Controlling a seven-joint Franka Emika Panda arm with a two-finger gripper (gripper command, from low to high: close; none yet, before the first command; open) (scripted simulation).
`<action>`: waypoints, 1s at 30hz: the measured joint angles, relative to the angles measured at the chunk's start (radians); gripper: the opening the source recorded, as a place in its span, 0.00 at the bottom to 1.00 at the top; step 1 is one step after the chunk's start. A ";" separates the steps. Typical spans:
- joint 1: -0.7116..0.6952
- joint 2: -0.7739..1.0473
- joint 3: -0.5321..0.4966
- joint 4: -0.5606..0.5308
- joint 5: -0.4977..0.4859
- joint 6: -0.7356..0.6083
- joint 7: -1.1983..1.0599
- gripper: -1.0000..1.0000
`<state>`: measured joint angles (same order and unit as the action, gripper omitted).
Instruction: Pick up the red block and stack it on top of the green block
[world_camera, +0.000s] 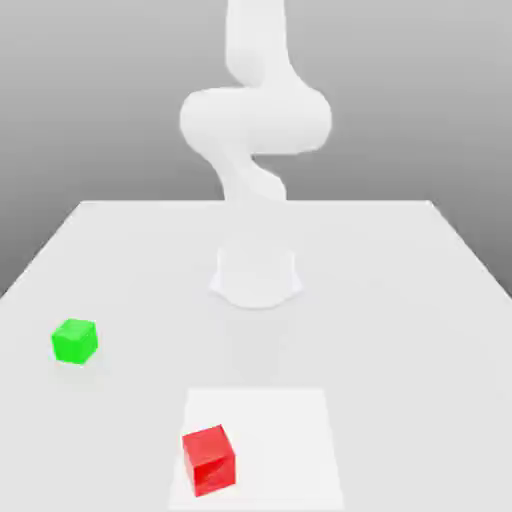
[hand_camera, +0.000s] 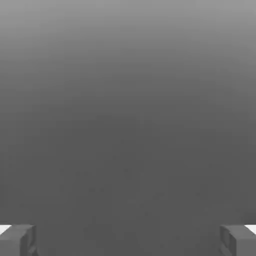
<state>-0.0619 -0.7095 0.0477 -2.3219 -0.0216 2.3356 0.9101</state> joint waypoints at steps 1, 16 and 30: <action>-0.024 0.039 0.019 -0.009 -0.011 0.015 0.049 0.50; -0.262 0.585 0.169 -0.141 -0.163 0.231 0.725 0.50; -0.249 1.022 0.113 -0.201 -0.126 0.495 1.038 0.50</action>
<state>-0.3111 0.3124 0.1610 -2.5227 -0.1476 2.8309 1.9483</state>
